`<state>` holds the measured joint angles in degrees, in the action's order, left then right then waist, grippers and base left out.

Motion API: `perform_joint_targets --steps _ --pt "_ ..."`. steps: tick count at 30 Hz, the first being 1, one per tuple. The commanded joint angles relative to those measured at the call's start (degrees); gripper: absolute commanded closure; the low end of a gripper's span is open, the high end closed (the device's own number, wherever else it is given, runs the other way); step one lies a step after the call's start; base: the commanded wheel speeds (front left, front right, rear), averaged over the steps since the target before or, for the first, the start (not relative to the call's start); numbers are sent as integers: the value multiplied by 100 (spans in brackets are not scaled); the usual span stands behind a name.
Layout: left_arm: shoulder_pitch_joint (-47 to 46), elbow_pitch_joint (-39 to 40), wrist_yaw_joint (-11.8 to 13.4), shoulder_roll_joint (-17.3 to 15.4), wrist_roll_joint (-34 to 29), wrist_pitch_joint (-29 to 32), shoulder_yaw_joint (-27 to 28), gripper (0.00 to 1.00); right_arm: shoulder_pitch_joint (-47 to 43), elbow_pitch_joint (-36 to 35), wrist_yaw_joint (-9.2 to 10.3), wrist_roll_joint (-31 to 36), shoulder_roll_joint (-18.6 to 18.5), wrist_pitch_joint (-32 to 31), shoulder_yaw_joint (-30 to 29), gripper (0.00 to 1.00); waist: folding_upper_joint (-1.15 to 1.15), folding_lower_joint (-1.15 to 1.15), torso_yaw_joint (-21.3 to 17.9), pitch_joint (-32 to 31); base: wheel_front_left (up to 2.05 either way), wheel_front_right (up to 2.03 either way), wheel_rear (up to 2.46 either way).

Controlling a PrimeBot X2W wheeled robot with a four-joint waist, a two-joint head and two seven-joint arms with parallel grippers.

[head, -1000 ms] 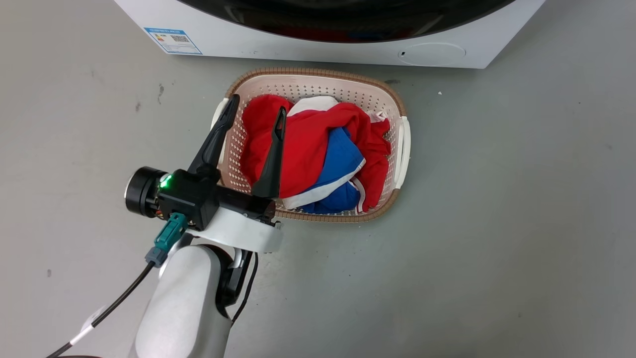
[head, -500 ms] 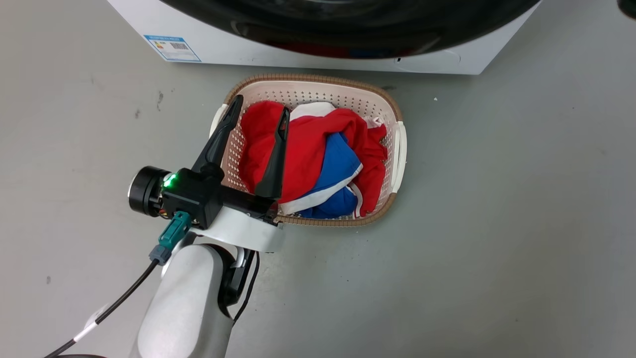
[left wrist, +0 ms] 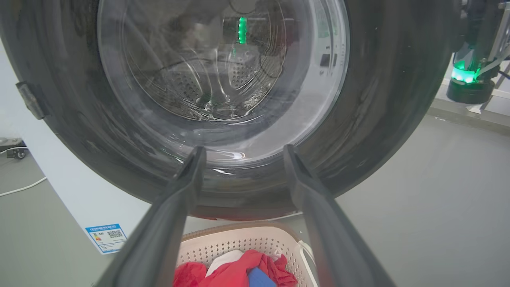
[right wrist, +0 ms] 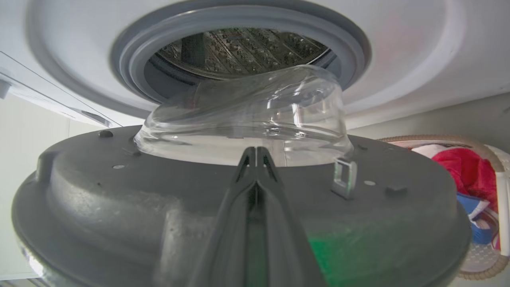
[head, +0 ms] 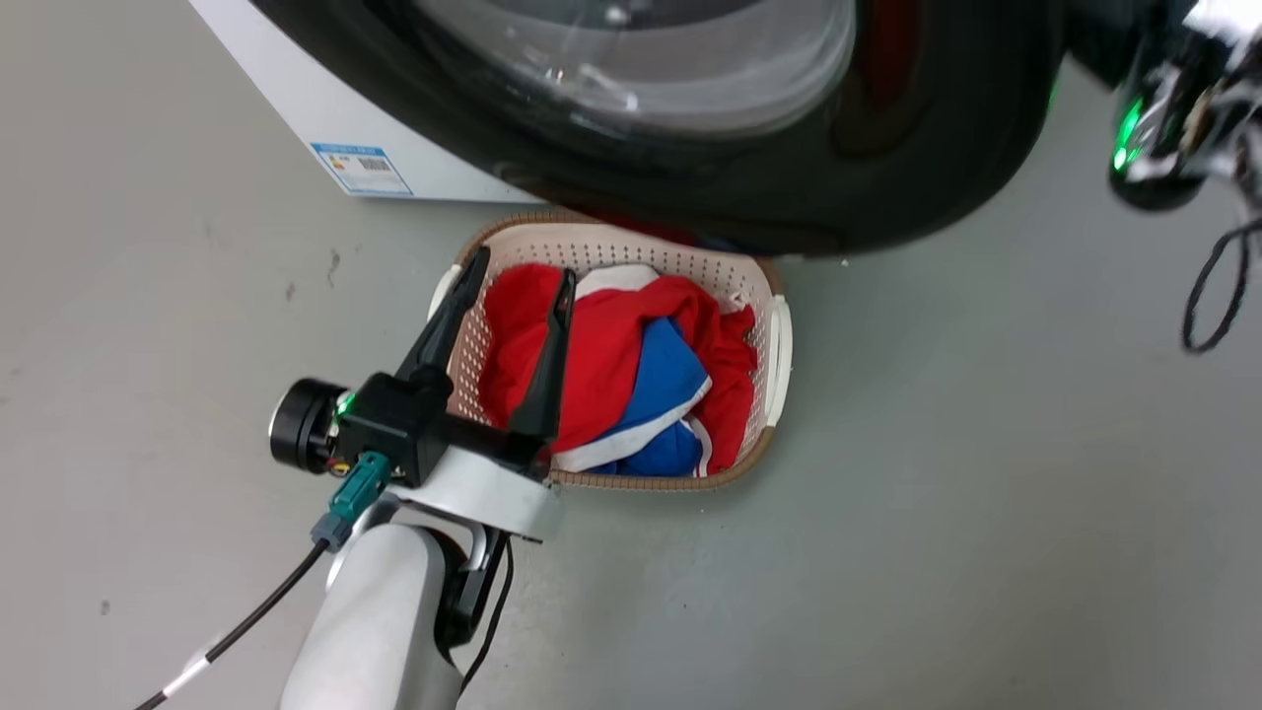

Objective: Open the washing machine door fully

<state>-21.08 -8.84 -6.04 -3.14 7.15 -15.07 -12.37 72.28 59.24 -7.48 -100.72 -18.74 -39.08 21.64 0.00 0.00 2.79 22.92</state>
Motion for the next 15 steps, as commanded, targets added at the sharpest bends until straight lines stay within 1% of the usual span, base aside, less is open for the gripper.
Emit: perform_joint_targets --steps 1,9,15 --pt "111 -22 -13 -23 -31 -15 23 0 -243 -86 -3 2 109 -71 71 100 0 0 -17 -153 0 0 0" --pt "429 -137 -32 -15 -3 -15 116 0 -1178 -730 -3 -120 261 -111 167 100 0 0 -13 -607 0 0 0" --pt "677 -202 -11 2 63 -15 134 0 -1850 -1222 -3 -212 359 -133 299 100 0 0 61 -951 0 0 0"
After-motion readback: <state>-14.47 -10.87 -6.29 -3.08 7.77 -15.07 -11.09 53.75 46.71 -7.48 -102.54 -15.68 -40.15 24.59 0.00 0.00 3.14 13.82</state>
